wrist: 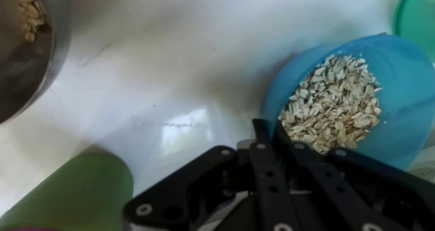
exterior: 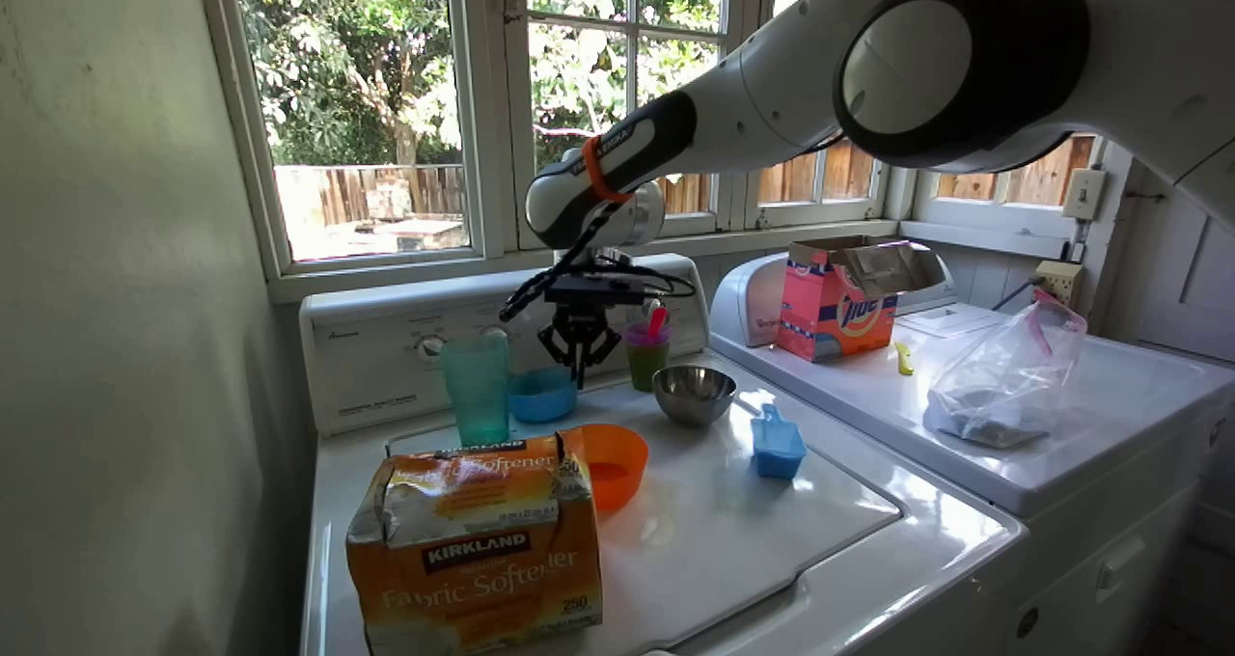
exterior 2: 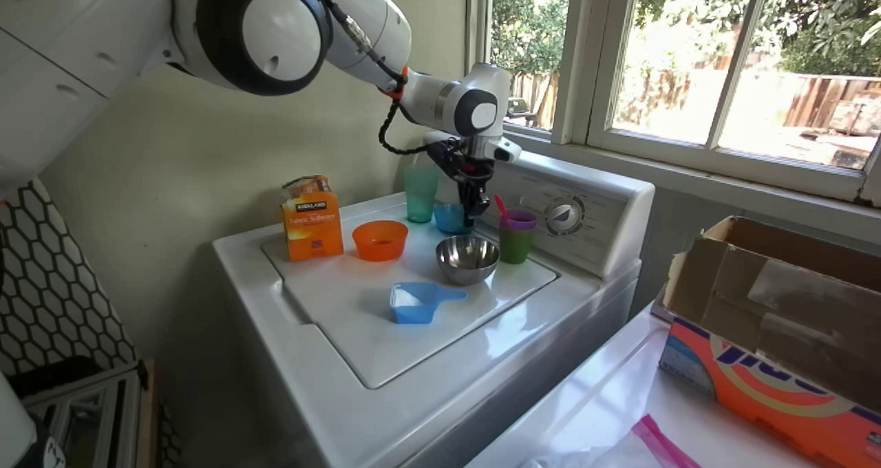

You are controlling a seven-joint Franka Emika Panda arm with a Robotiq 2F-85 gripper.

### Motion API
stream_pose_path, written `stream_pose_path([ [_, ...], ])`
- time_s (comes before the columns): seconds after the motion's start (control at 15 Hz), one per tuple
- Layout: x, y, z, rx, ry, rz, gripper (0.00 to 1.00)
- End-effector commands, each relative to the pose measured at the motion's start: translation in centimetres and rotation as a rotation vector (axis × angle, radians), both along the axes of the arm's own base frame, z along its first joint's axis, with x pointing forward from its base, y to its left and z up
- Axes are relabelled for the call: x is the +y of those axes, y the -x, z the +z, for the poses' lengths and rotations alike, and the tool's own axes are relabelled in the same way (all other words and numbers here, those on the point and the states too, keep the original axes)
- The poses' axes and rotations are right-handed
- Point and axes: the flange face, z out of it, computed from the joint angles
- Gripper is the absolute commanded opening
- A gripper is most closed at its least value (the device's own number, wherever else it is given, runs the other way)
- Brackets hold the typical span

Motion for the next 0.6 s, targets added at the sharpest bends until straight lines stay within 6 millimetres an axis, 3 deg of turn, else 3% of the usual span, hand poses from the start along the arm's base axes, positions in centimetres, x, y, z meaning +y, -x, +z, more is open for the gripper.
stream_pose_path([
  [0.0,0.2,-0.2,0.1,0.029,0.003,0.015,0.02],
  [0.53,-0.9,0.1,1.3,0.013,0.032,0.014,0.01],
])
